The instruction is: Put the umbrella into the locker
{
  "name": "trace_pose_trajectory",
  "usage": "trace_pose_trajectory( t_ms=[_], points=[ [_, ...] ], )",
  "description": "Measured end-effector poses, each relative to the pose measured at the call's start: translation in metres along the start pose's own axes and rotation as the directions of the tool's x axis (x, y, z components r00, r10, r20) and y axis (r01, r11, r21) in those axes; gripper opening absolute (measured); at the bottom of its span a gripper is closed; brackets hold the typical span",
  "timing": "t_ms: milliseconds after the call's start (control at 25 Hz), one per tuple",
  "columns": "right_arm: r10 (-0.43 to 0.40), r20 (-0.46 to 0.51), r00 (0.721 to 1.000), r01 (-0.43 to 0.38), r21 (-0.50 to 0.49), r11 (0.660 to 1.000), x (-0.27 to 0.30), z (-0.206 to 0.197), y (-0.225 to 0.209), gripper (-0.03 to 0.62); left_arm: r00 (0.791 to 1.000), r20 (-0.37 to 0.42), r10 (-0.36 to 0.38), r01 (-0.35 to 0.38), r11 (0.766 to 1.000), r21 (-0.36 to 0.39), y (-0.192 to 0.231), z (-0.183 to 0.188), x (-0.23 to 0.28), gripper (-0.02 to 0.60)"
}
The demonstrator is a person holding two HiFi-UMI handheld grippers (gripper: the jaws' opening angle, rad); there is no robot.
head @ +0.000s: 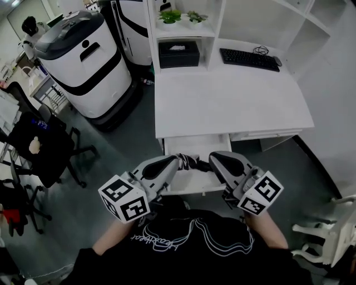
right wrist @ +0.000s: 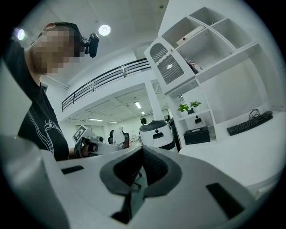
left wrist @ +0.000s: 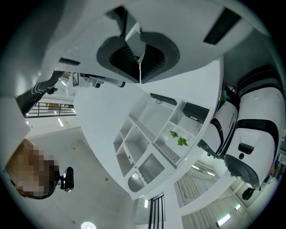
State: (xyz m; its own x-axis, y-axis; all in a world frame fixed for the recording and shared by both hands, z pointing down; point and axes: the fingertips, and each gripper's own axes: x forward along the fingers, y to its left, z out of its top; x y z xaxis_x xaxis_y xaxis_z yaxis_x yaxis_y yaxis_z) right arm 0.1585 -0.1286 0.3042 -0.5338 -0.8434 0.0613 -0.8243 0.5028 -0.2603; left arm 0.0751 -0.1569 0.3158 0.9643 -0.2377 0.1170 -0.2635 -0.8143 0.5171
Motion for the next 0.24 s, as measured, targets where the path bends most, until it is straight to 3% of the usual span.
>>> trace_pose_trajectory(
  t_ms=[240],
  points=[
    [0.010,-0.013,1.000,-0.010,-0.007,1.000,0.012,-0.008,0.003,0.003,1.000,-0.010,0.002,-0.002,1.000,-0.007,0.009,-0.002,-0.004,0.012]
  ],
)
